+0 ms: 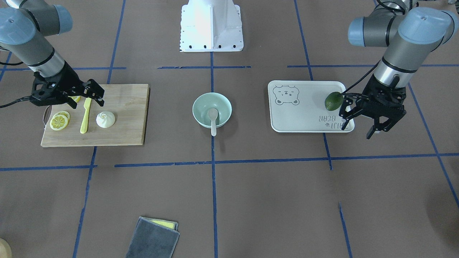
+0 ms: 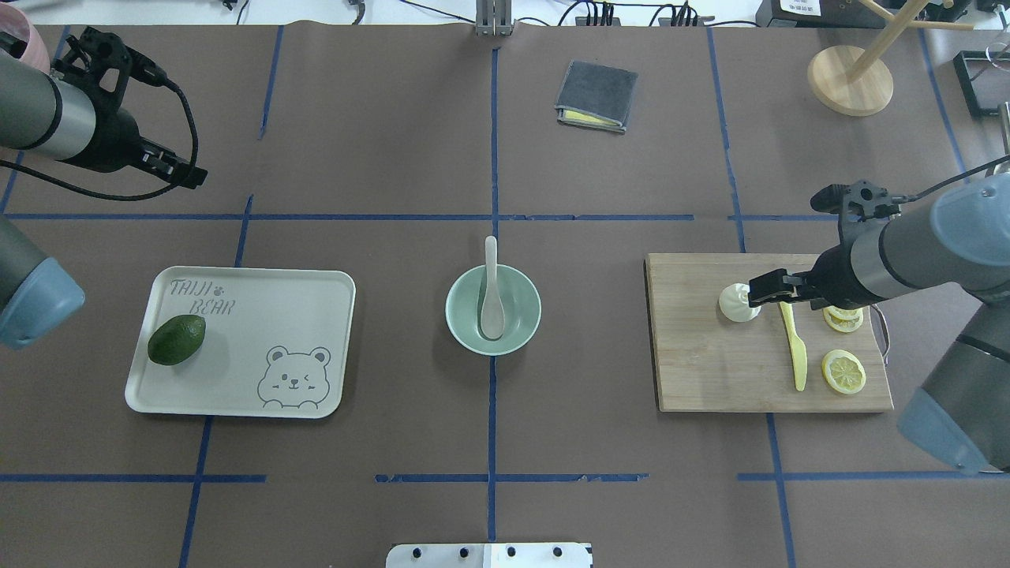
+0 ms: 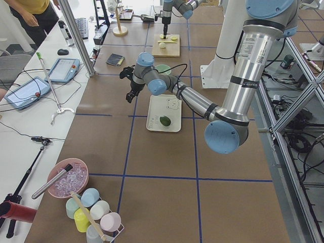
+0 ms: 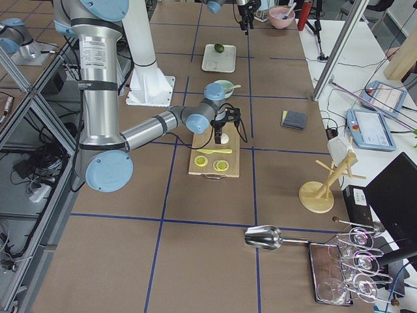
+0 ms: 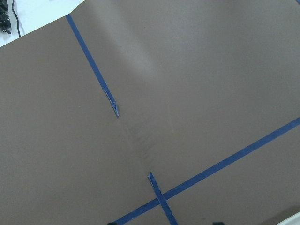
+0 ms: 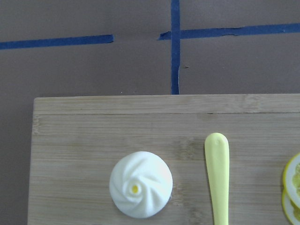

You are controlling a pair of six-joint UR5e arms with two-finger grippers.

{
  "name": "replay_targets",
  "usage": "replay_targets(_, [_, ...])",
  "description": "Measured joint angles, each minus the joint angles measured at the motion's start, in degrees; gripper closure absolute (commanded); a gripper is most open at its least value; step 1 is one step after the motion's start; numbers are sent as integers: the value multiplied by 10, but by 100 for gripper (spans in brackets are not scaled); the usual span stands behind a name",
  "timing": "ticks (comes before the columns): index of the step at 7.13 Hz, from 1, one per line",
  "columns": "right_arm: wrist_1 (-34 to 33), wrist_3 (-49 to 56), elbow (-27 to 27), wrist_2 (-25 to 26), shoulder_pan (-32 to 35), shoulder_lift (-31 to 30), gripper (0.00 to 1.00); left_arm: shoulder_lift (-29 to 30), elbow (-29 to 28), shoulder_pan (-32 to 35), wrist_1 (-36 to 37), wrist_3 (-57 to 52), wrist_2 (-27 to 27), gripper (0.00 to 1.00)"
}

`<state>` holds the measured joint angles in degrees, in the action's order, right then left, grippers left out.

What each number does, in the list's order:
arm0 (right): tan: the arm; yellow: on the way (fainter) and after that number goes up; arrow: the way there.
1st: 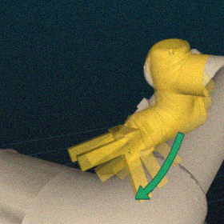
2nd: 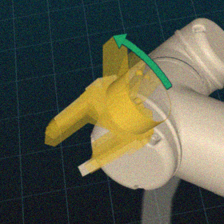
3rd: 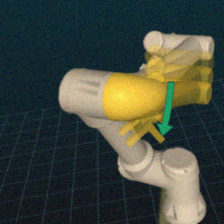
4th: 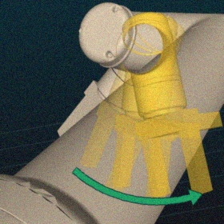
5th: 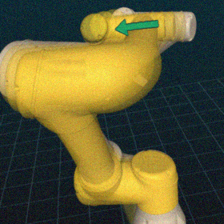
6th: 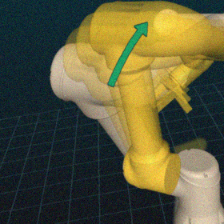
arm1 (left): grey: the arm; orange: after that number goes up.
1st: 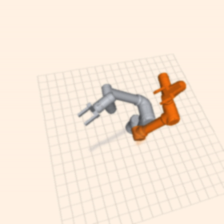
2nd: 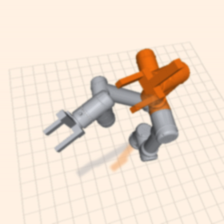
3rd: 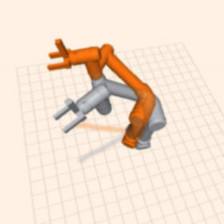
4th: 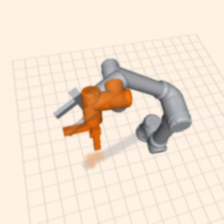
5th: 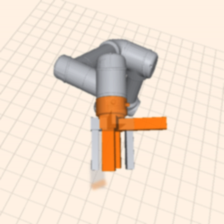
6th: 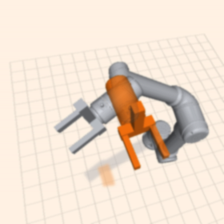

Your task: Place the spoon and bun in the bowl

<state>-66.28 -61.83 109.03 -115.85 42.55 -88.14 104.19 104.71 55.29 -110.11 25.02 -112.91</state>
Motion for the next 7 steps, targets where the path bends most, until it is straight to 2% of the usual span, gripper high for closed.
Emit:
replay_targets(3, [-25,-1,-43,46,-37,45,2,-9,7,1,-2,-1,0,19])
replay_targets(4, [-26,-1,-52,56,-42,53,6,-9,10,1,-1,-1,1,17])
replay_targets(7, [-27,-1,-66,73,-45,65,41,-8,11,1,-1,0,1,17])
